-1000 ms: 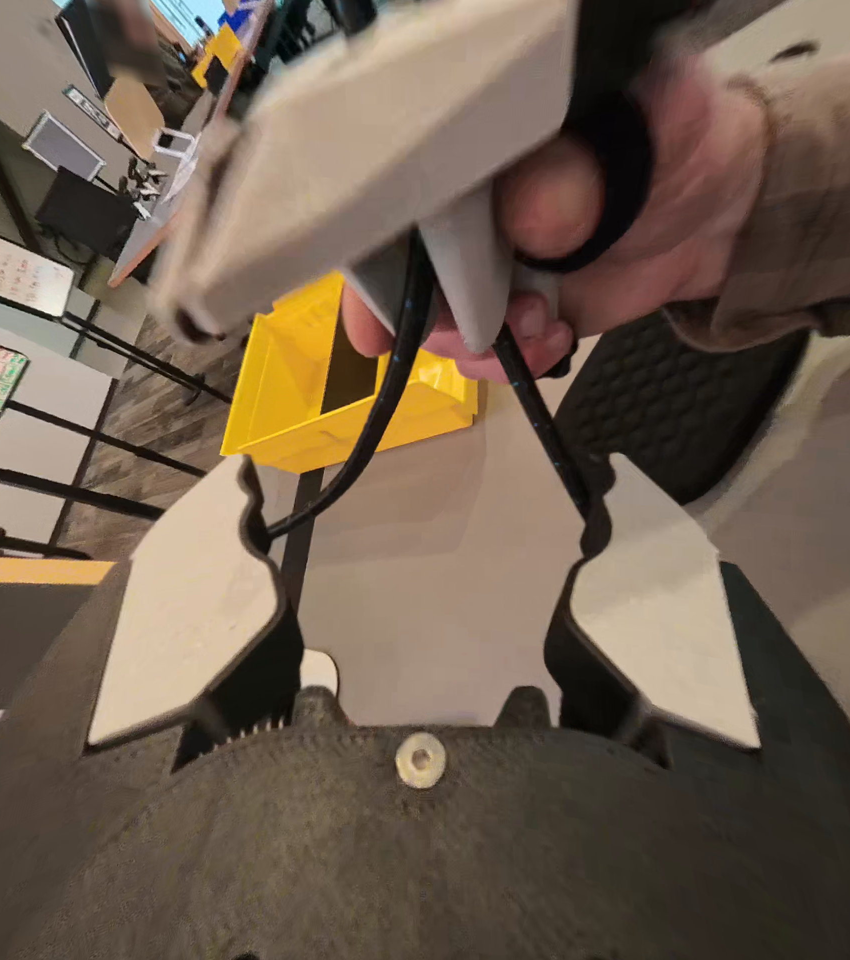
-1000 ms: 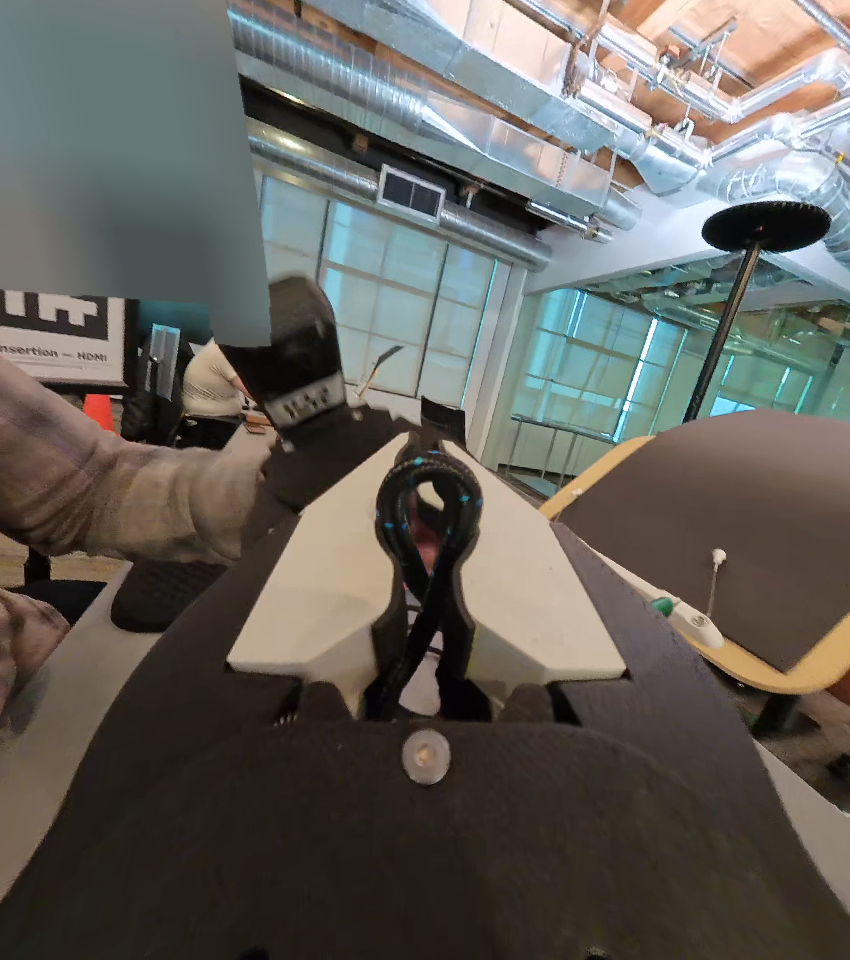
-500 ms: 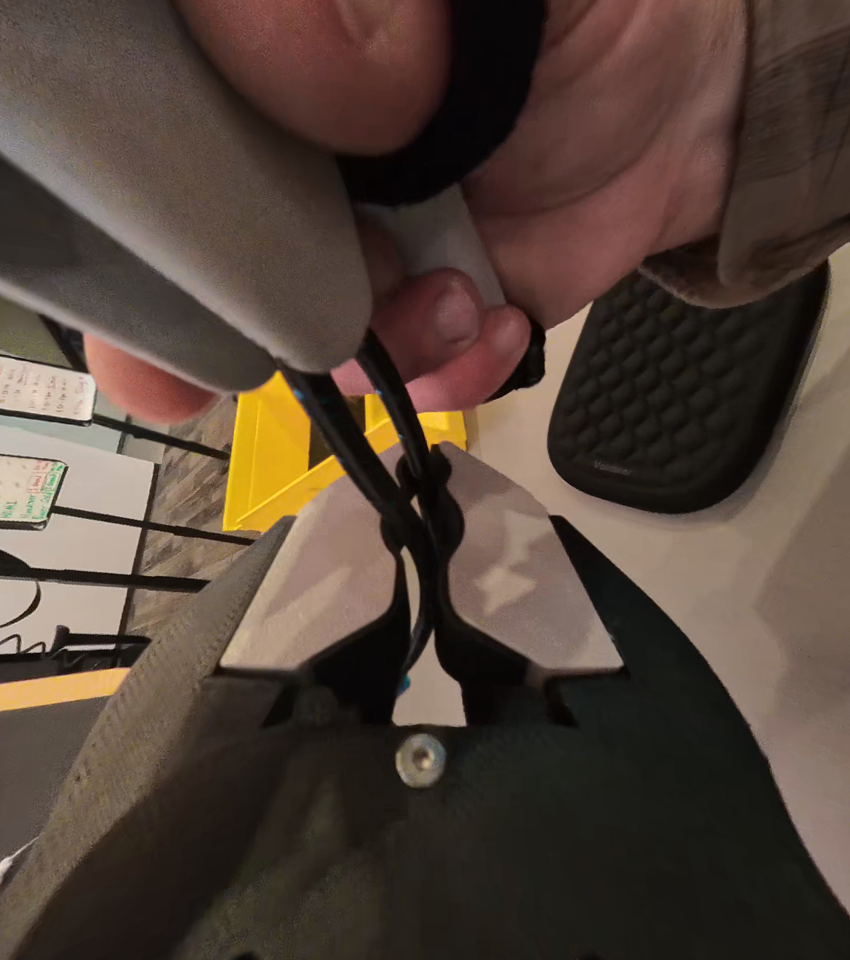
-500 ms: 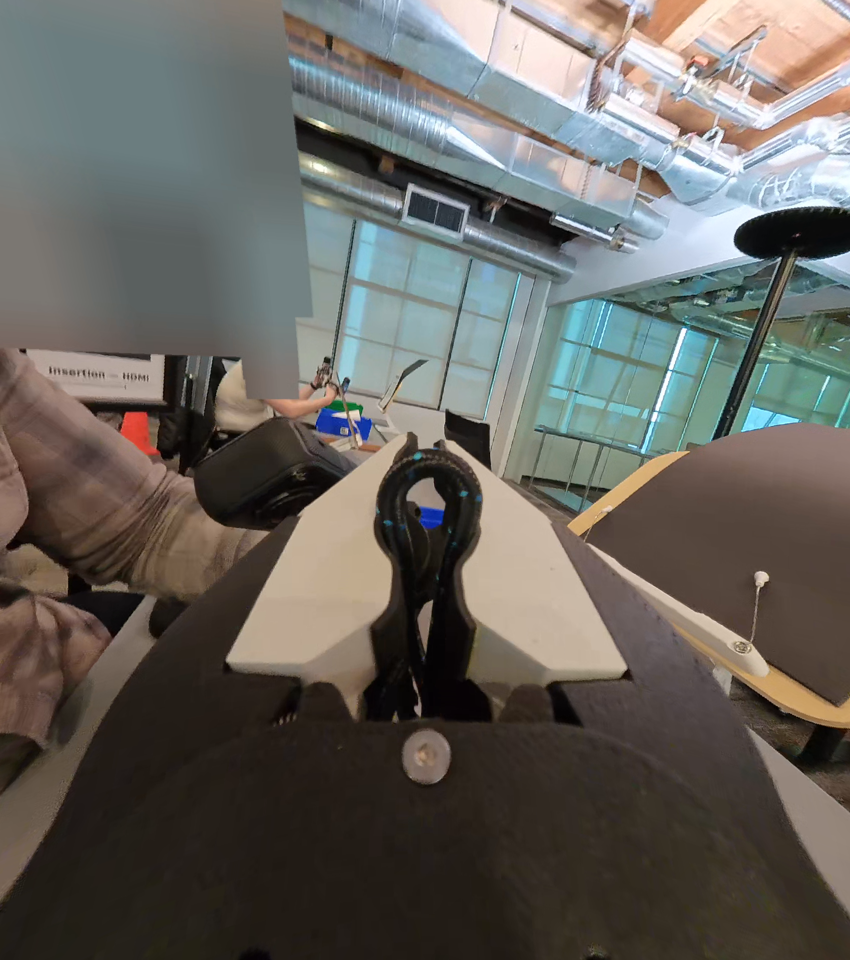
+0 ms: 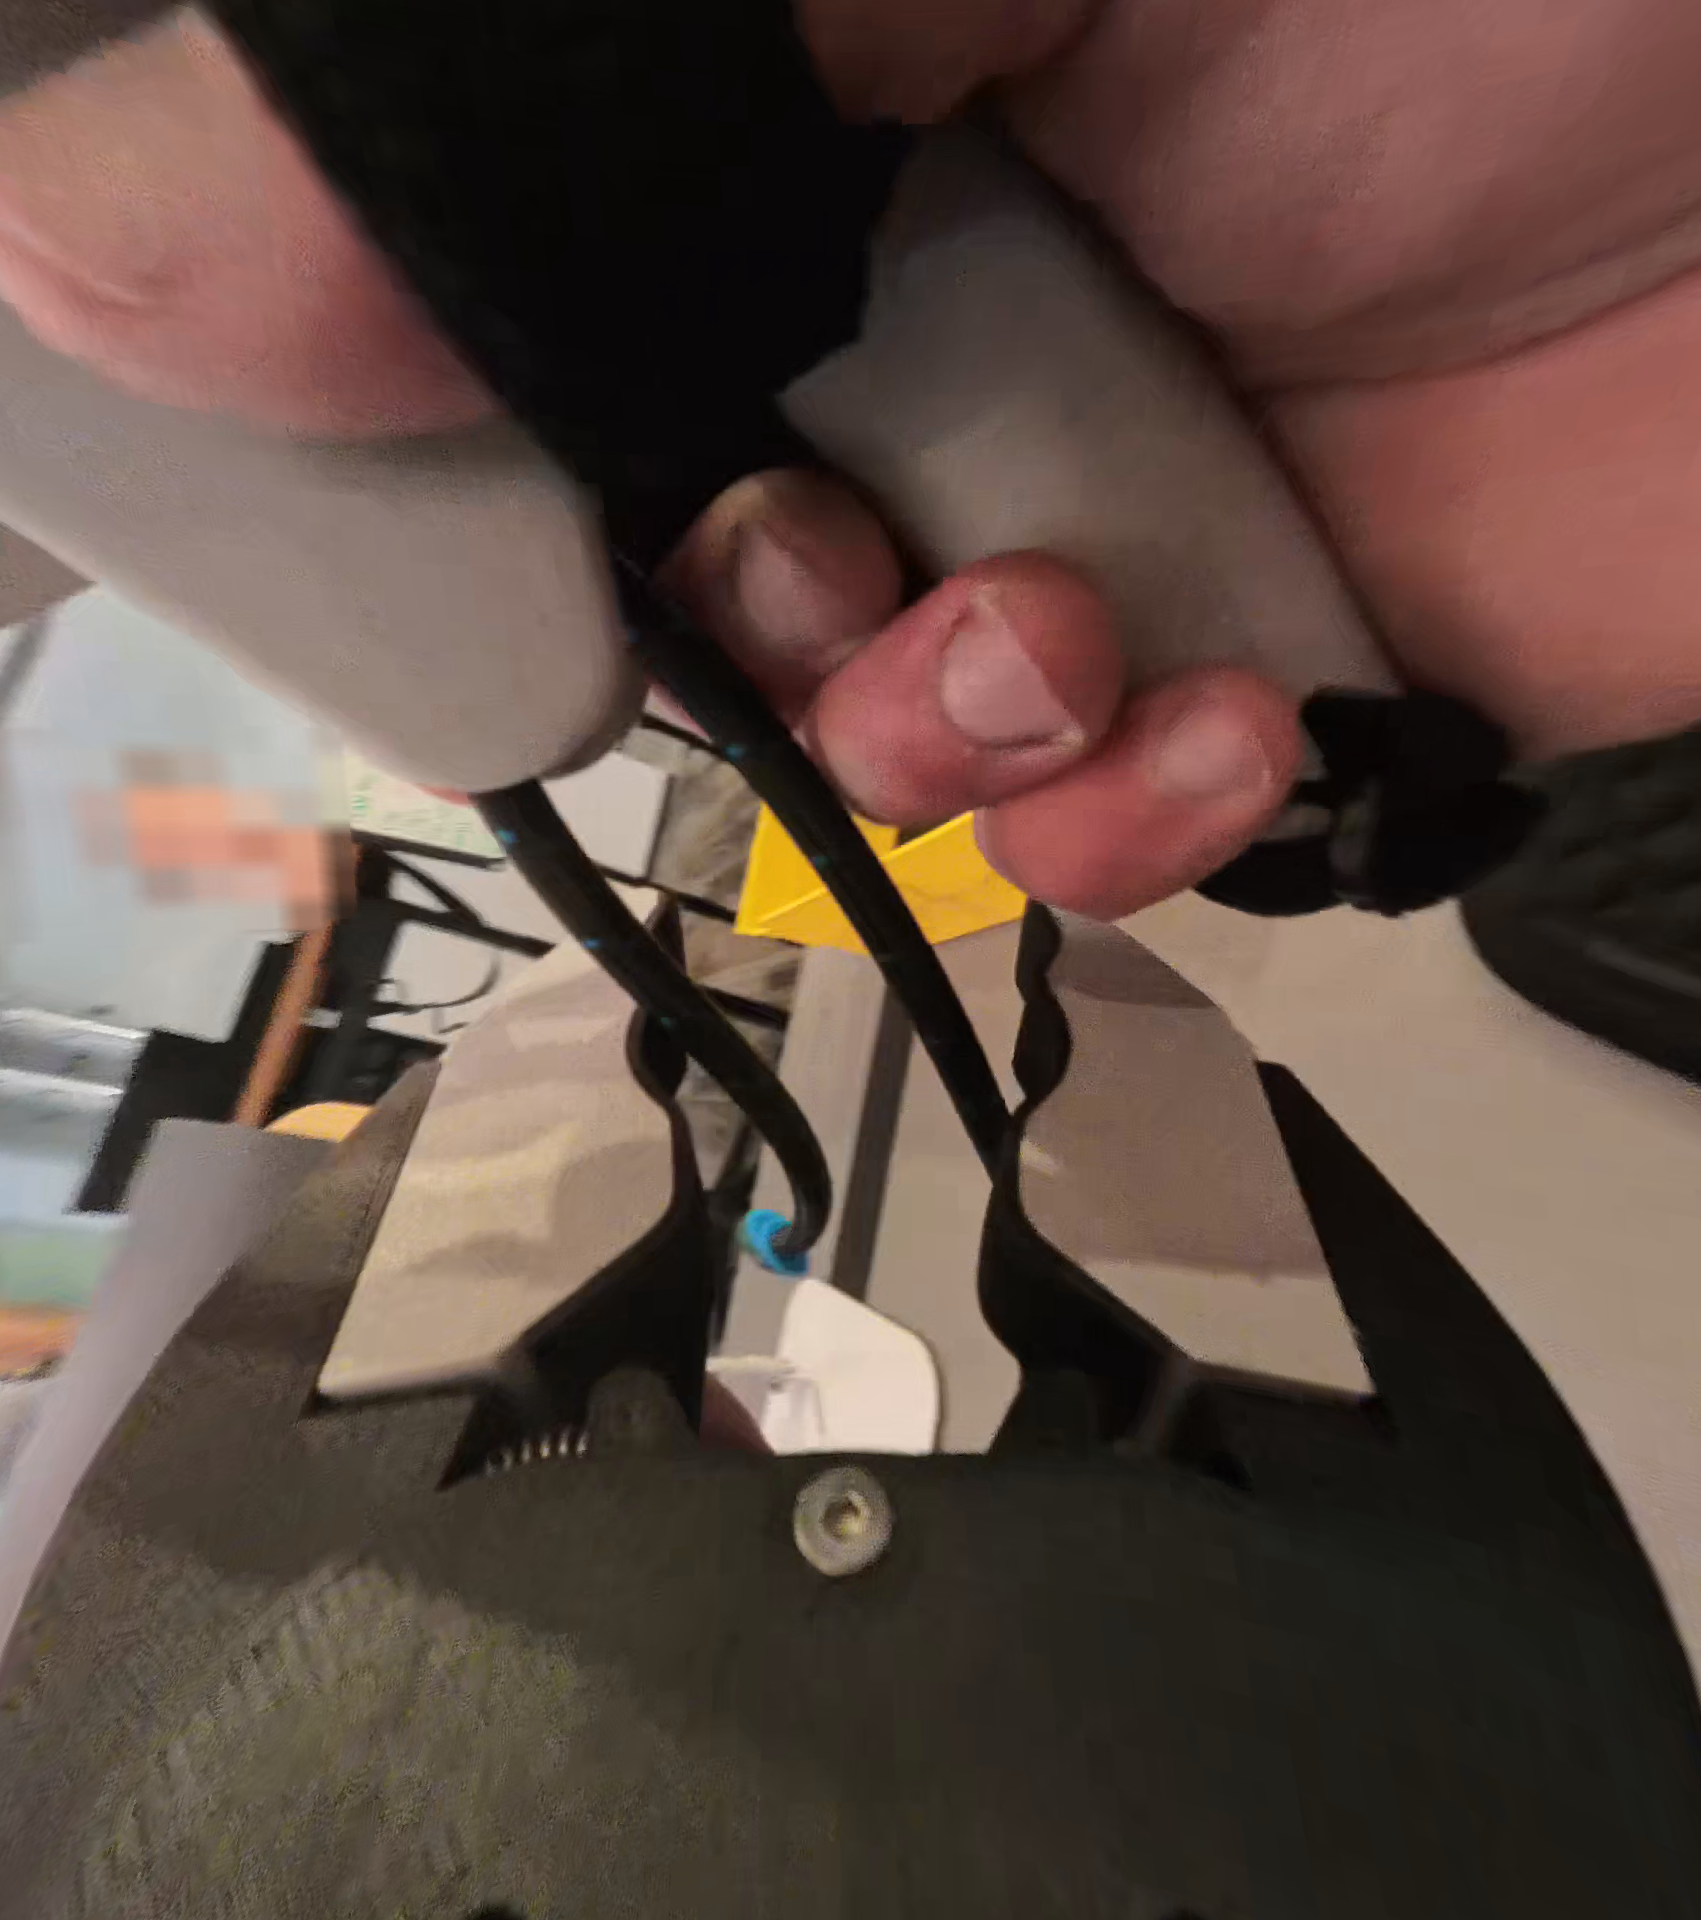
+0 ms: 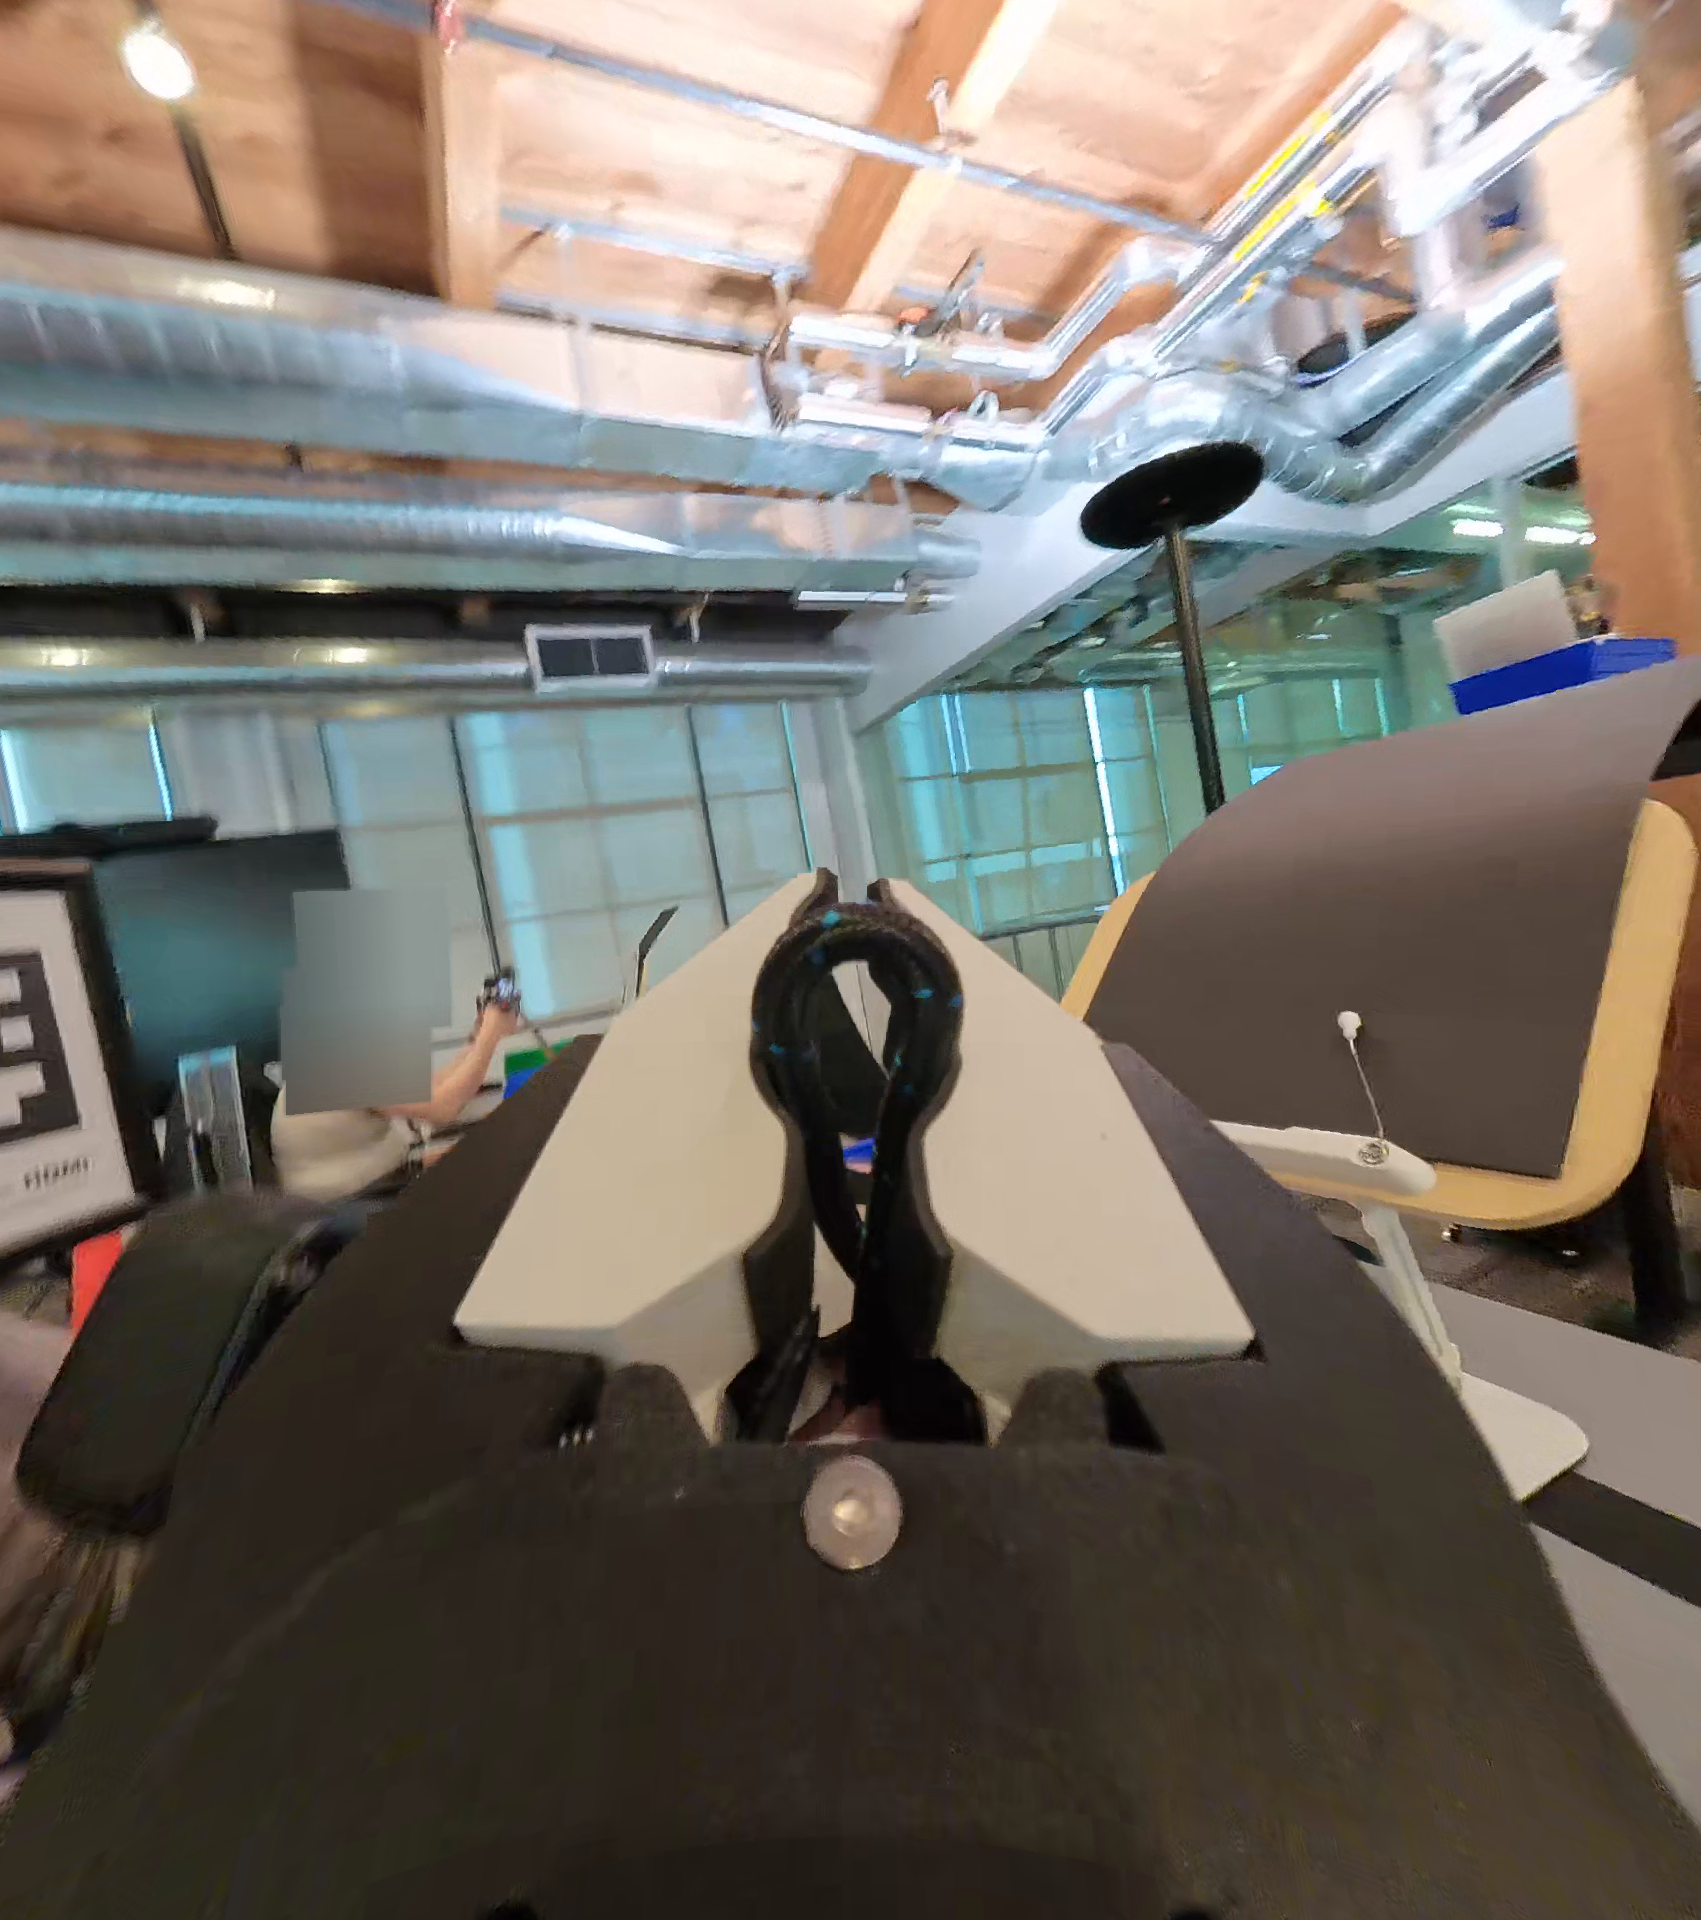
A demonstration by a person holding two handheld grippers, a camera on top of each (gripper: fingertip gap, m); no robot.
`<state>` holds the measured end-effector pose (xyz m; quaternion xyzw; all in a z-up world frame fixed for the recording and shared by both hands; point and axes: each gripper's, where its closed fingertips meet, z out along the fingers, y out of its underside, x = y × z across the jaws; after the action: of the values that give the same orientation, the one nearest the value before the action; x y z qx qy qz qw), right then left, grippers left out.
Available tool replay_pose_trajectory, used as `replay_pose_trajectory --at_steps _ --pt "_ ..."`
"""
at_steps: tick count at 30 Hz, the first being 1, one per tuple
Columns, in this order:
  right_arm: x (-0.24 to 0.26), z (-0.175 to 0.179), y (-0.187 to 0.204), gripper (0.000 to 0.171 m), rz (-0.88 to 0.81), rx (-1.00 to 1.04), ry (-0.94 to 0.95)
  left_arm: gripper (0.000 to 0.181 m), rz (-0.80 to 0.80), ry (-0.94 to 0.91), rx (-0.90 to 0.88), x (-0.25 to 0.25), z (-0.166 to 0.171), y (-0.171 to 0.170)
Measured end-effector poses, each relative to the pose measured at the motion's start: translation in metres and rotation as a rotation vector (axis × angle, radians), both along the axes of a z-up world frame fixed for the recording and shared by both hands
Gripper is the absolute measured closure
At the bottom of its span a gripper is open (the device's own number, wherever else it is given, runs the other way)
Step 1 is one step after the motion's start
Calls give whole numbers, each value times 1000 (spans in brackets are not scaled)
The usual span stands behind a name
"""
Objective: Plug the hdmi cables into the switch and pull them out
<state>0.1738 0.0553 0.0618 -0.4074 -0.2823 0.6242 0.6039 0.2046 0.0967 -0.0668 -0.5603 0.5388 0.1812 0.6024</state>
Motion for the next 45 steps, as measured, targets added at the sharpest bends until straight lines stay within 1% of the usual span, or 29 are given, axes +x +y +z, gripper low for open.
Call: replay_pose_trajectory --at_steps 2,4,5,7,10,11,12,14,16,18,19,22,25,29,31,32,34,35,36,37,40,41,42,43,45 --pt "4 3 5 167 -18 -53 49 130 42 14 49 -2 4 3" --pt "6 5 6 167 -20 -83 88 161 63 -3 102 -6 10 5" --pt "7 6 6 167 -24 -95 102 168 55 -5 109 -6 11 5" --pt "7 7 5 167 -47 -75 95 171 61 -17 106 -8 13 4" --pt "6 7 -1 167 -34 -27 71 170 15 -6 67 -5 11 0" --pt "4 6 -3 167 -31 -1 47 162 -14 9 30 -2 6 -2" --pt "1 5 -8 168 1 20 27 144 -24 0 -28 0 2 -3" --pt "-5 1 -14 168 43 57 -24 129 -100 -22 -168 7 -7 -11" --pt "-6 3 -21 167 90 79 -37 156 -159 -47 -159 9 -1 -16" --pt "-8 2 -24 168 98 106 -71 162 -182 -59 -208 11 -3 -19" --pt "-9 1 -26 167 116 113 -85 169 -187 -50 -202 11 -3 -19" --pt "-12 -1 -32 167 168 145 -122 172 -212 -60 -235 13 -6 -23" --pt "-13 -3 -34 167 187 160 -147 174 -198 -88 -236 11 -5 -21" --pt "-17 -2 -25 156 89 181 -171 176 -140 -173 -229 2 1 -13" --pt "-18 -5 -19 119 12 215 -226 176 -140 -226 -251 -1 3 -12" --pt "-18 -8 -15 108 -54 243 -268 176 -152 -260 -274 -1 4 -14" --pt "-15 -15 -10 101 -166 303 -346 177 -158 -293 -290 -5 5 -14" --pt "-14 -19 -10 101 -198 315 -383 177 -154 -312 -293 -7 5 -13" --pt "-14 -22 -8 105 -229 306 -413 178 -148 -336 -291 -8 7 -11" --pt "-15 -25 -5 109 -261 279 -438 178 -123 -341 -272 -10 8 -9" --pt "-24 -38 5 110 -341 202 -515 178 -38 -344 -201 -11 10 -3" --pt "-29 -43 7 109 -345 183 -527 178 4 -319 -163 -13 9 0" --pt "-33 -46 9 112 -355 166 -527 178 27 -291 -118 -13 8 2" --pt "-35 -48 13 122 -376 153 -527 179 39 -300 -101 -12 8 1" --pt "-39 -49 16 147 -397 162 -518 176 79 -320 -96 -12 5 3"
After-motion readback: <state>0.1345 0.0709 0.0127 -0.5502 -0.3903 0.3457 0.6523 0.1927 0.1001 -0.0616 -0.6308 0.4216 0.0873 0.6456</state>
